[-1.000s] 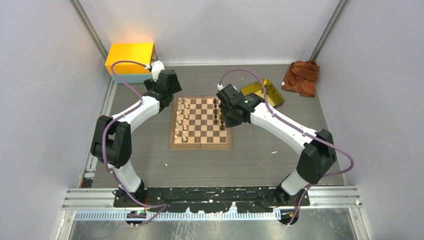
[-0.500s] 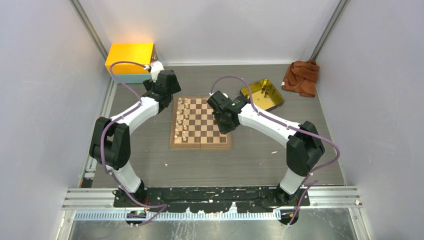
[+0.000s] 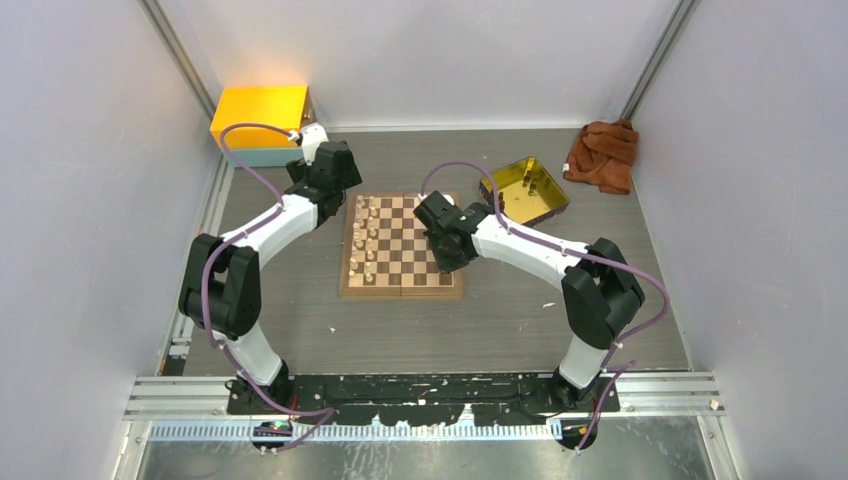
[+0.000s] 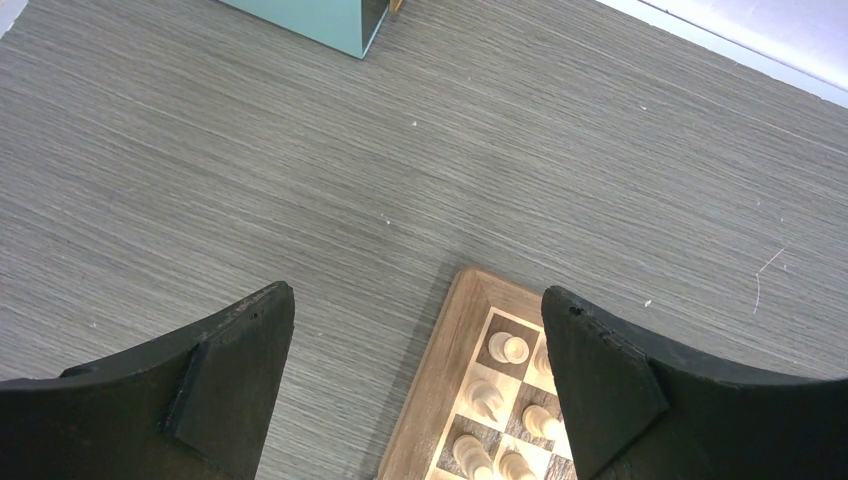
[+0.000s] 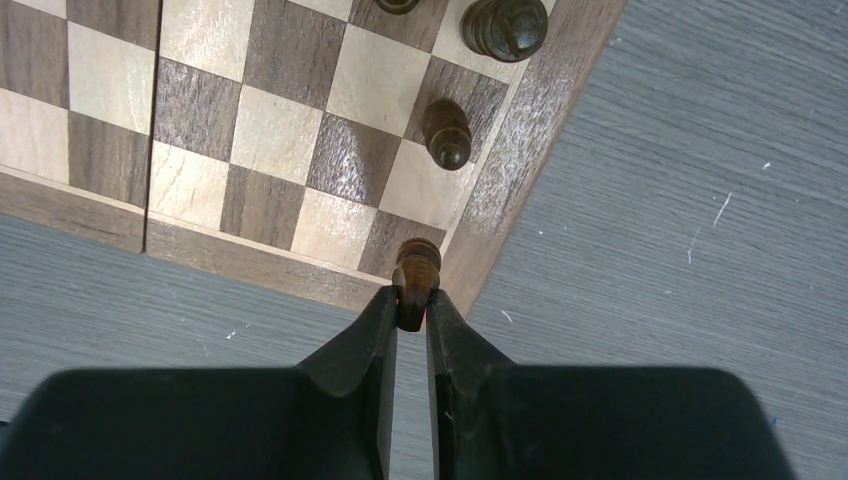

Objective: Set up the chess pieces on the board
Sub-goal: Place the chess piece on the chessboard.

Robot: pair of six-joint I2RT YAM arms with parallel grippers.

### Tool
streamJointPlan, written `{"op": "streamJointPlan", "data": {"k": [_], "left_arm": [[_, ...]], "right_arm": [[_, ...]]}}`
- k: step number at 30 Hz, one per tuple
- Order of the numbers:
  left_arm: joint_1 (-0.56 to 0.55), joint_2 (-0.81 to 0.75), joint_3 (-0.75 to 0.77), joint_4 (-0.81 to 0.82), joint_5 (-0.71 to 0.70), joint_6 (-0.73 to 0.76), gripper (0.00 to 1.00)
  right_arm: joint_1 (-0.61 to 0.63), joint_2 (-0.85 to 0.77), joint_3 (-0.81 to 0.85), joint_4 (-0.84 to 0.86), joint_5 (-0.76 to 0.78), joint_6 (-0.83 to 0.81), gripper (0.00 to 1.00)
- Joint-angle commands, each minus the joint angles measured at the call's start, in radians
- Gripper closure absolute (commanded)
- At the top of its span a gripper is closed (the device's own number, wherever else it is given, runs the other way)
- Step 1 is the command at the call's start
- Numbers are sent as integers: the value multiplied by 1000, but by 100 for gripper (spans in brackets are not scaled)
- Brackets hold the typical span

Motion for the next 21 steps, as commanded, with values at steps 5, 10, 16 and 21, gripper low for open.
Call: {"op": "streamJointPlan", "data": {"k": [5, 10, 16, 21], "left_arm": [[-3, -39, 8, 34, -28, 19, 6], [-3, -37, 8, 36, -29, 20, 6], [-2, -34, 14, 38, -29, 23, 6], [-3, -33, 14, 38, -28, 23, 6]], "right_arm": [[5, 9, -21, 111, 17, -17, 99], [5, 19, -22, 126, 22, -22, 99], [6, 29, -20, 128, 27, -23, 99], [4, 33, -23, 131, 37, -26, 99]]}}
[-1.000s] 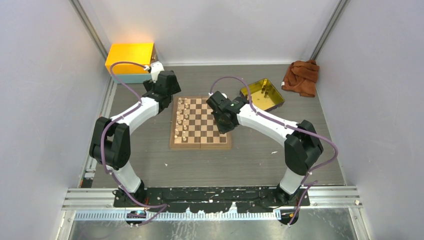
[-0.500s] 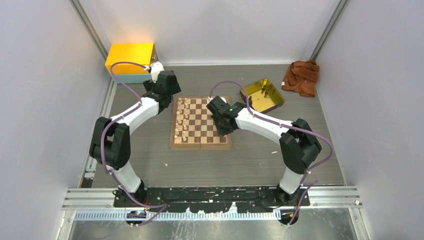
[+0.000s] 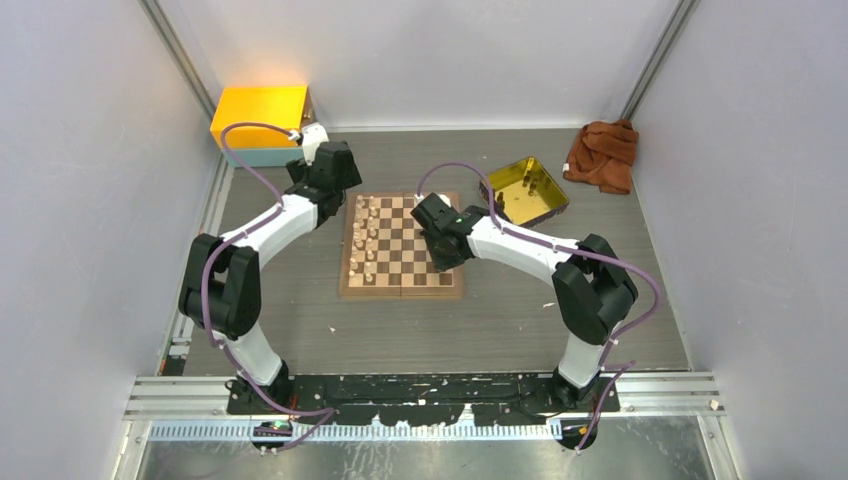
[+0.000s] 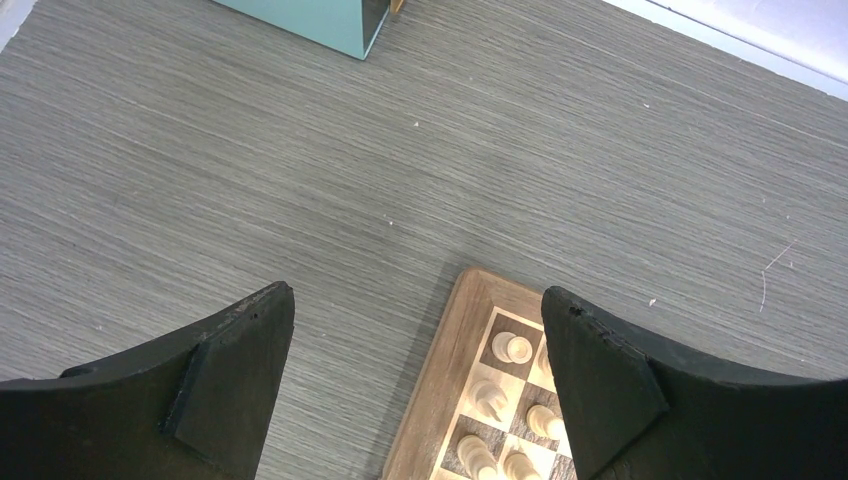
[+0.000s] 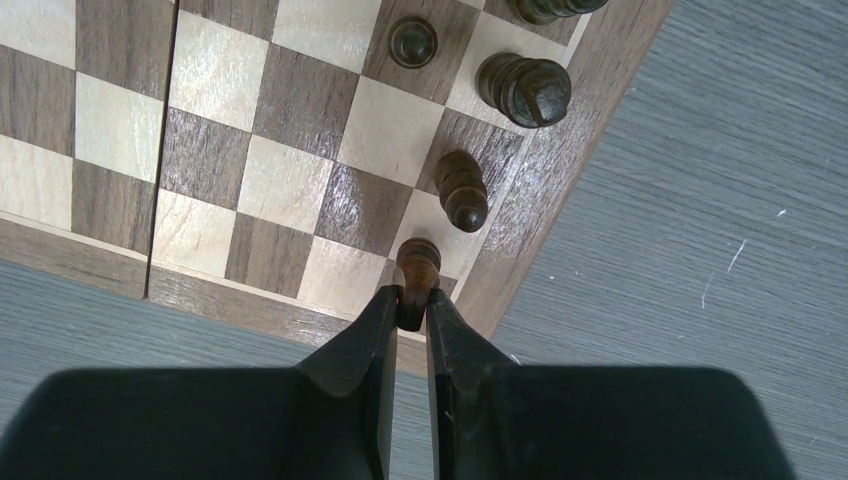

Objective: Set up the chess pieces on the board
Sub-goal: Place the chess piece on the chessboard.

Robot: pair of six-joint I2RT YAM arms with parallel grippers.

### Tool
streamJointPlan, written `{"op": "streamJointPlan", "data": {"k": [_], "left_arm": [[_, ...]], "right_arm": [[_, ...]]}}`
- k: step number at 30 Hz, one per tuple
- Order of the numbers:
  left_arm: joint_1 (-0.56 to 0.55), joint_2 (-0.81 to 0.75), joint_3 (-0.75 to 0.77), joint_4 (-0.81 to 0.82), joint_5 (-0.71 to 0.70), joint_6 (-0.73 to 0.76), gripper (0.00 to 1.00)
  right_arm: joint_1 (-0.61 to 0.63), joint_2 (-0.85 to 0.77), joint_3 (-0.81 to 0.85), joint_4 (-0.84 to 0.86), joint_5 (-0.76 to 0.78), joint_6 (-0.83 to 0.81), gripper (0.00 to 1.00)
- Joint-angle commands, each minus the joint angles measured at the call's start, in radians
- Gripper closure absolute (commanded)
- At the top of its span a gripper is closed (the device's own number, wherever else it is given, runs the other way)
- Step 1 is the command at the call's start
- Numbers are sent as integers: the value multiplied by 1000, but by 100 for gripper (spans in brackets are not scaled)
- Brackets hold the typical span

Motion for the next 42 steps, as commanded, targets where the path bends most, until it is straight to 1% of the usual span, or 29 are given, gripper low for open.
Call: {"op": "streamJointPlan", "data": {"k": [1, 31, 35, 37, 42], "left_arm": [[-3, -31, 14, 38, -28, 10, 6], [-2, -26, 6, 36, -32, 16, 6], [-3, -25, 6, 36, -32, 17, 6], [-2, -24, 7, 36, -32, 18, 6], [-2, -24, 6, 36, -32, 18, 6]], "right_arm": [[5, -3, 3, 33, 29, -10, 99], [-22, 17, -20, 66, 22, -5, 99], [-24, 17, -16, 59, 19, -7, 94], [-23, 17, -15, 56, 18, -7, 90], [-23, 19, -12, 51, 9, -9, 74]]}}
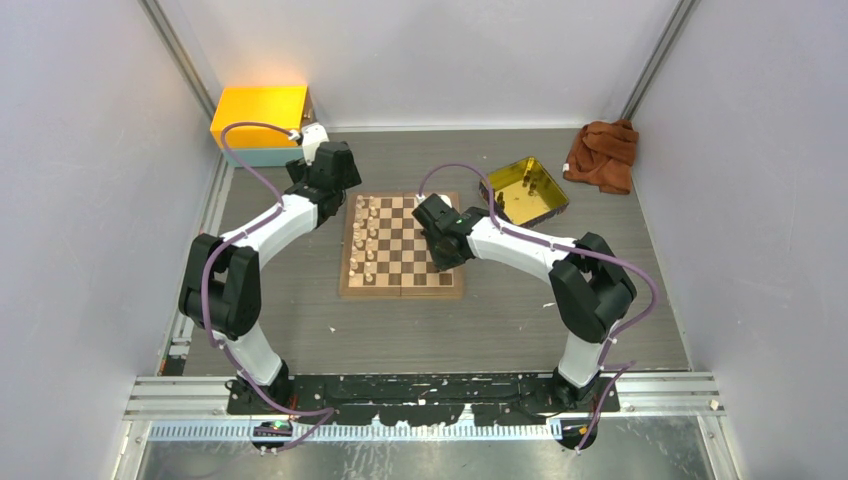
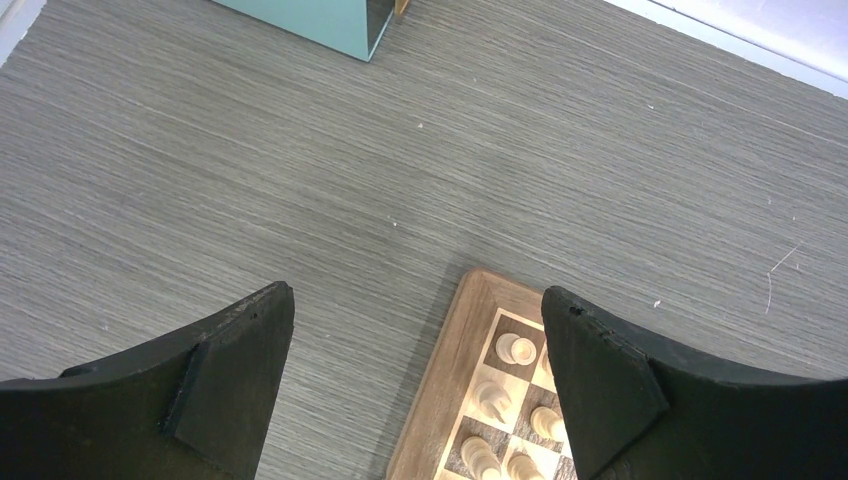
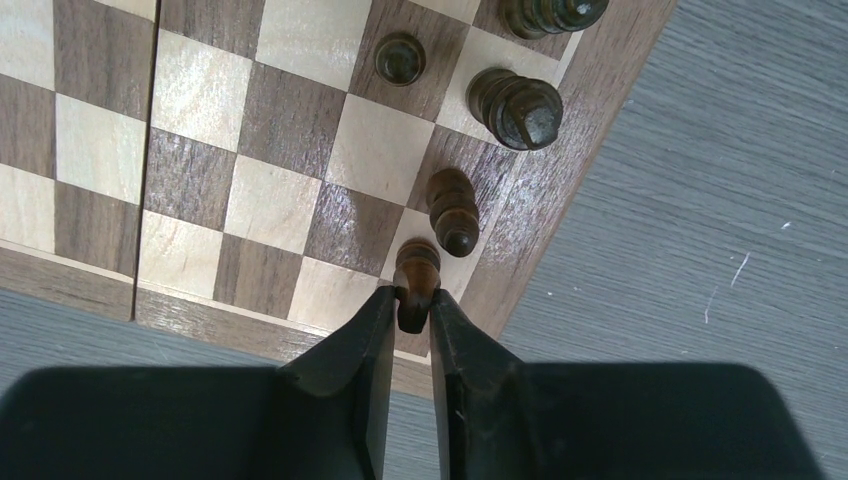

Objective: Set up the chess pieces on the board
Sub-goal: Place the chess piece on the chessboard.

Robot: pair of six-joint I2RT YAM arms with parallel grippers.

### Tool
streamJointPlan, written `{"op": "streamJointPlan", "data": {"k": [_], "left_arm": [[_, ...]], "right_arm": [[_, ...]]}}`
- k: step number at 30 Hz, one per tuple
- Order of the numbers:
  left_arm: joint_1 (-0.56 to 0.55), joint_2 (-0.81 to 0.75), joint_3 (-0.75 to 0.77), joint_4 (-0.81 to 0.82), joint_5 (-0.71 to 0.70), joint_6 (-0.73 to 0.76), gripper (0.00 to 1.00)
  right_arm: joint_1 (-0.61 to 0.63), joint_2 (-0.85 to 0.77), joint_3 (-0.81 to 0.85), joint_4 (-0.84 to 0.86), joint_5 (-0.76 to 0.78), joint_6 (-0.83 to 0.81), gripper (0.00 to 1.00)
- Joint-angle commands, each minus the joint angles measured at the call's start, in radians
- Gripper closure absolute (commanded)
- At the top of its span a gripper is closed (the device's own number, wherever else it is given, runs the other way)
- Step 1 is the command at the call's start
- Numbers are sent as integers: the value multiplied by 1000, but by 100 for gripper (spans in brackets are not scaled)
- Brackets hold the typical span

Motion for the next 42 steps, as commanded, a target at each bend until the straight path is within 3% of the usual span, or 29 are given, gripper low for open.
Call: {"op": "streamJointPlan", "data": {"k": [1, 42], "left_arm": [[-2, -25, 6, 35, -26, 10, 6], [-3, -29, 14, 35, -26, 9, 6]], "right_arm": [[-5, 4, 8, 10, 5, -8, 73], [1, -101, 152, -91, -2, -32, 65]]}}
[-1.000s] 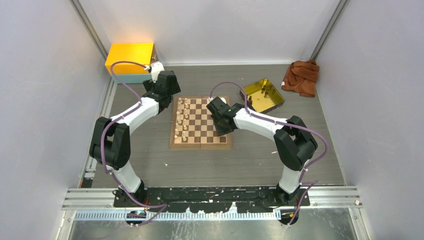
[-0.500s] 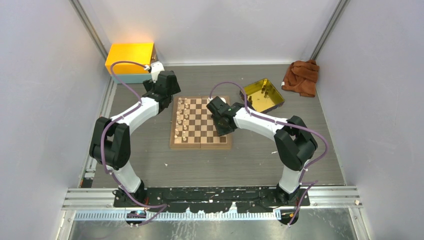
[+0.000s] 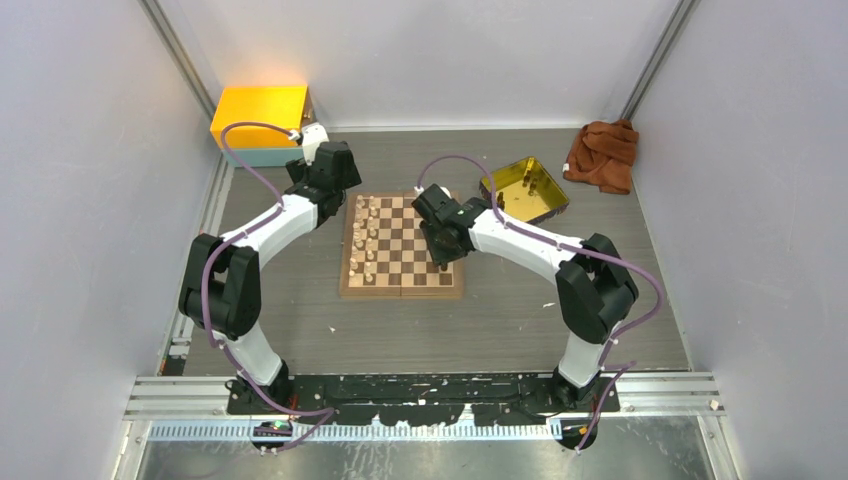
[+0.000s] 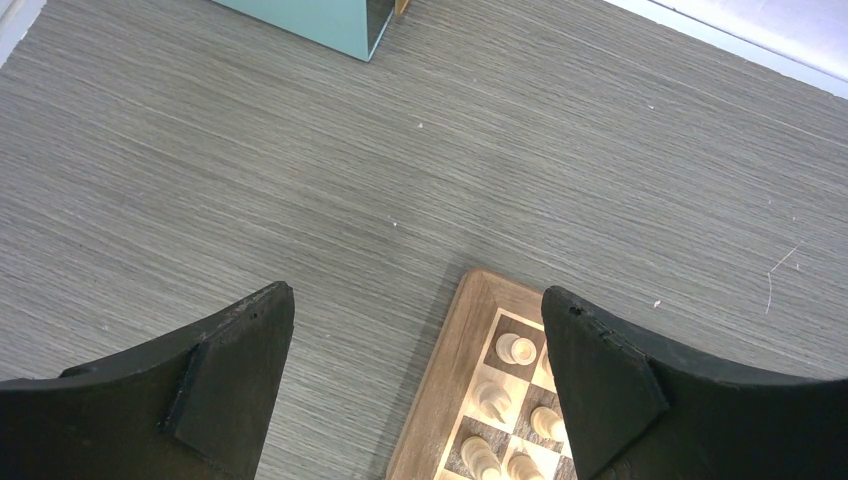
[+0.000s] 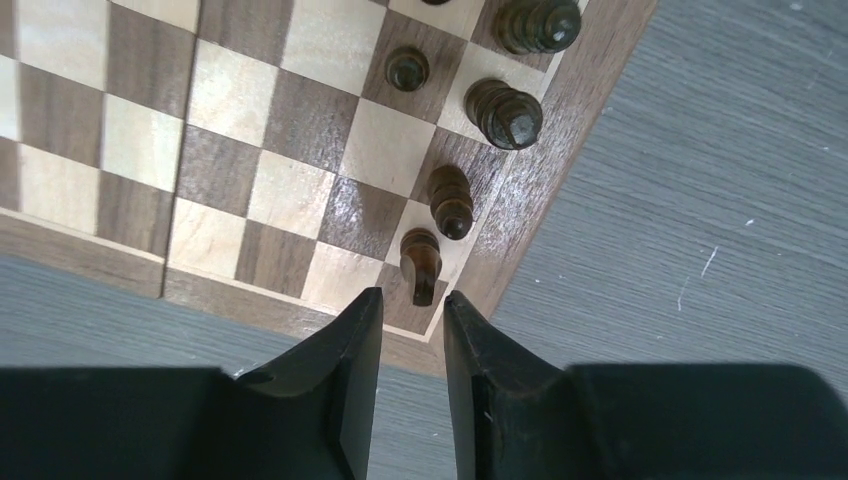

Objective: Set up the chess pieces on the board
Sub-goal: Place the chess piece on the chessboard, then pick up the chess piece from the storage box.

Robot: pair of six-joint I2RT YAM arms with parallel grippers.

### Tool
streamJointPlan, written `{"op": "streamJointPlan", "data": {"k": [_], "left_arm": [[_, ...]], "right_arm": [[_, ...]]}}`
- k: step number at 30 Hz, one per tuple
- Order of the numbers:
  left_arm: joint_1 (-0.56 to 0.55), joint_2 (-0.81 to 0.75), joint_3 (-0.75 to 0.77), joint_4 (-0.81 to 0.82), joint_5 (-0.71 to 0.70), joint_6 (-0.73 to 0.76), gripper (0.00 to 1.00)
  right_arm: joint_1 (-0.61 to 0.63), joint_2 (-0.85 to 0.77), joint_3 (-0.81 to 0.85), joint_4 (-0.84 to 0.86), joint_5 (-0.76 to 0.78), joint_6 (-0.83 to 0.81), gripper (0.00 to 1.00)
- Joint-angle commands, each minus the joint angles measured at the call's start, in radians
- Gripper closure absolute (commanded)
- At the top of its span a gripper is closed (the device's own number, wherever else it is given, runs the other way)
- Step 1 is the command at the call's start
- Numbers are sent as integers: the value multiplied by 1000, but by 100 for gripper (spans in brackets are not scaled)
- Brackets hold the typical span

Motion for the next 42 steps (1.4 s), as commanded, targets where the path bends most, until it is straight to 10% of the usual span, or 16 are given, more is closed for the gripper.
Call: {"op": "streamJointPlan", "data": {"k": [1, 16, 21, 42], "left_arm": [[-3, -28, 16, 35, -24, 9, 6], [-2, -28, 23, 36, -26, 14, 5], [-2, -24, 25, 35, -29, 13, 5], [12, 38, 74, 42, -23, 20, 5]], "right_arm": [[2, -111, 98, -21, 22, -11, 65], [-198, -164, 236, 26, 171, -26, 45], [-295, -157, 240, 86, 153, 14, 1], [-490, 10, 257, 194, 227, 124, 21]]}}
